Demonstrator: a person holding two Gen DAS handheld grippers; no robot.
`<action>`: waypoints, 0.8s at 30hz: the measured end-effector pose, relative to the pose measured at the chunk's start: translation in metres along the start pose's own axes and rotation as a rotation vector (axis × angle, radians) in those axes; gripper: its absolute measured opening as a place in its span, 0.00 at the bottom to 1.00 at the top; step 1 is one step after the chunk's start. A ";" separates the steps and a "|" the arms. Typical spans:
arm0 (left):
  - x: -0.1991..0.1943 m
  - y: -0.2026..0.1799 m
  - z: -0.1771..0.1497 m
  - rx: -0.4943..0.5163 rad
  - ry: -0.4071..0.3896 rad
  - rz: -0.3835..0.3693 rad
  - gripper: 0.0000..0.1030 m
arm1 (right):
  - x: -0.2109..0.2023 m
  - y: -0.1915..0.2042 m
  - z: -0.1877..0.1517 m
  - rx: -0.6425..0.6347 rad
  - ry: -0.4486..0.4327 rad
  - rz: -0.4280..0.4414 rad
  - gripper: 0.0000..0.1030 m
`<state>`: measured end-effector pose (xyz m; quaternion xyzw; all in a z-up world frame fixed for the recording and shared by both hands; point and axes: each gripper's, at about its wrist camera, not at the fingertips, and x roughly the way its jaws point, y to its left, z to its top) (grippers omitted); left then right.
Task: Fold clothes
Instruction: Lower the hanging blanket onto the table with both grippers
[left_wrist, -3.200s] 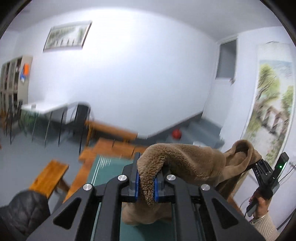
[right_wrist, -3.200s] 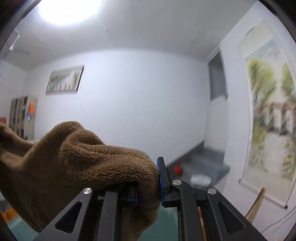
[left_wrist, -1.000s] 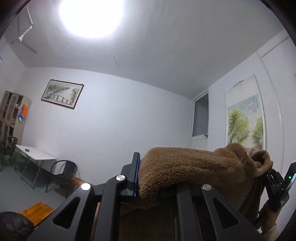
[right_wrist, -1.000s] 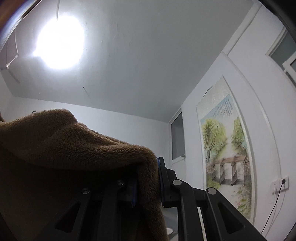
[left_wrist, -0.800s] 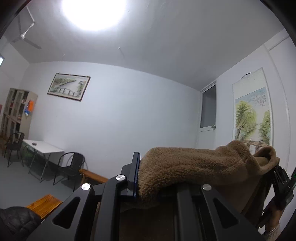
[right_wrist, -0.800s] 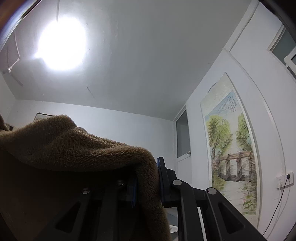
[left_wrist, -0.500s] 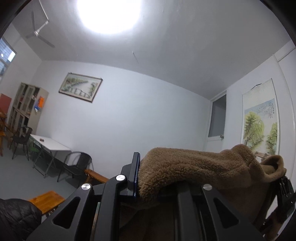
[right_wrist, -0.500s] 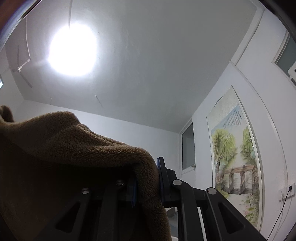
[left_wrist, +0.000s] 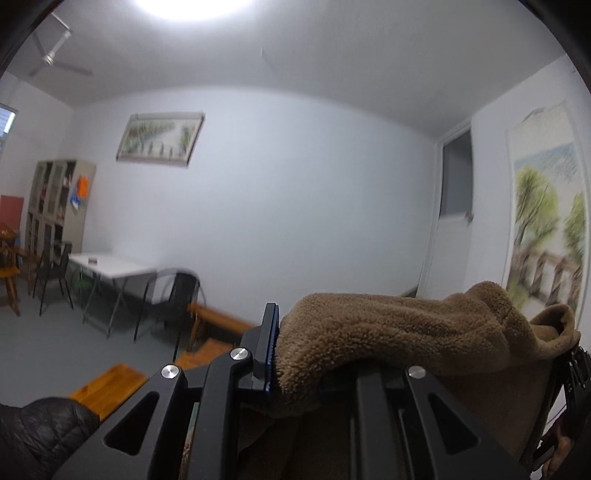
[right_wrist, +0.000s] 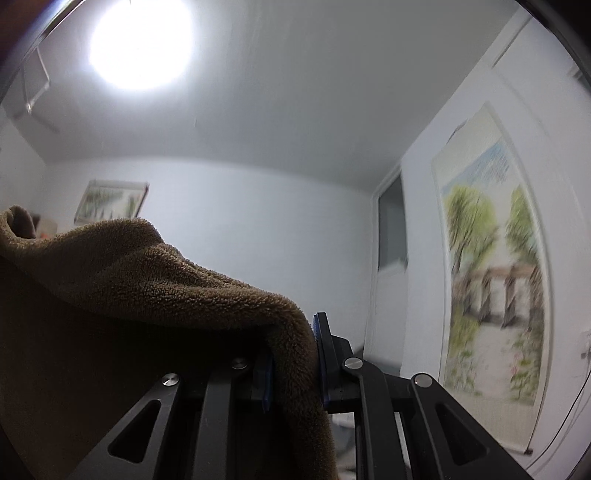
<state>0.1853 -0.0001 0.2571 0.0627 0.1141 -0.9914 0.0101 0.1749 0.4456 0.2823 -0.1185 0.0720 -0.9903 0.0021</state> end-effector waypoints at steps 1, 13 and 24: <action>0.026 0.002 -0.008 -0.003 0.044 0.003 0.19 | 0.015 0.004 -0.011 -0.004 0.035 0.005 0.17; 0.306 0.019 -0.144 0.018 0.579 0.077 0.19 | 0.204 0.066 -0.212 -0.056 0.584 0.041 0.17; 0.442 0.039 -0.304 0.035 1.044 0.181 0.49 | 0.282 0.077 -0.369 -0.038 1.146 0.131 0.68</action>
